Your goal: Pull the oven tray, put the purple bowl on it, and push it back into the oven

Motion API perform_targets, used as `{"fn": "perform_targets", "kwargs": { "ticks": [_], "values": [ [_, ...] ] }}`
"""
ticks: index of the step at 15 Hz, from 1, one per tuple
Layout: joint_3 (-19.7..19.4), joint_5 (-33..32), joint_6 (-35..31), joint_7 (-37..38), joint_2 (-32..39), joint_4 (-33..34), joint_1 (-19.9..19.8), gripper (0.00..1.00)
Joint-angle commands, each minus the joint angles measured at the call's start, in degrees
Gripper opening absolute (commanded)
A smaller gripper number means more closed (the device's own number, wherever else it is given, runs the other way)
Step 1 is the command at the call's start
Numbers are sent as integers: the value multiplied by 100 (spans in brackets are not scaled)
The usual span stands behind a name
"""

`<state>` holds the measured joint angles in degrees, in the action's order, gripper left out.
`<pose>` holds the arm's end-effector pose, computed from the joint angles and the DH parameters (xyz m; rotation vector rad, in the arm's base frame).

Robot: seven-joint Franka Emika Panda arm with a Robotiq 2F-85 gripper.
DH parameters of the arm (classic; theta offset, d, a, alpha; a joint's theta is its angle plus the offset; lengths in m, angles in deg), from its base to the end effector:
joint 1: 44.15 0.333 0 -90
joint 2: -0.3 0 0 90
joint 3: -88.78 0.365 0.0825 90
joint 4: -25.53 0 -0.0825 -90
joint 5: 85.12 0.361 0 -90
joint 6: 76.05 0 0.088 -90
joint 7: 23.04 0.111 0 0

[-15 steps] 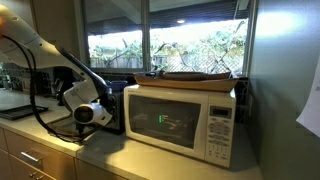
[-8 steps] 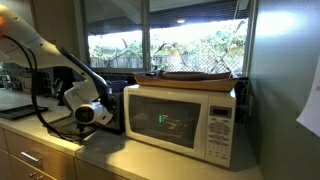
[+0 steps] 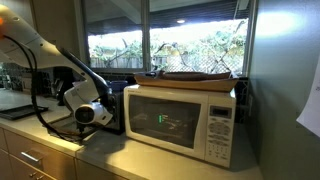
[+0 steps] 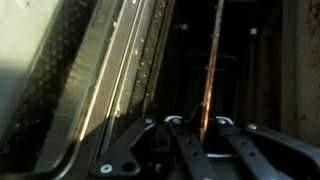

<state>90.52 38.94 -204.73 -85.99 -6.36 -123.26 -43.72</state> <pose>0.4238 0.0424 0.3725 -1.7244 0.6572 -0.6287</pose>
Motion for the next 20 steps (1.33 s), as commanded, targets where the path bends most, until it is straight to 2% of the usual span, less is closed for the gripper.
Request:
{"fn": "perform_targets", "kwargs": {
  "ticks": [1,20],
  "values": [
    [-34,-333,51,215,-129,-232,-106,2],
    [-35,-1780,-184,1507,-903,-704,-316,2]
  ]
}}
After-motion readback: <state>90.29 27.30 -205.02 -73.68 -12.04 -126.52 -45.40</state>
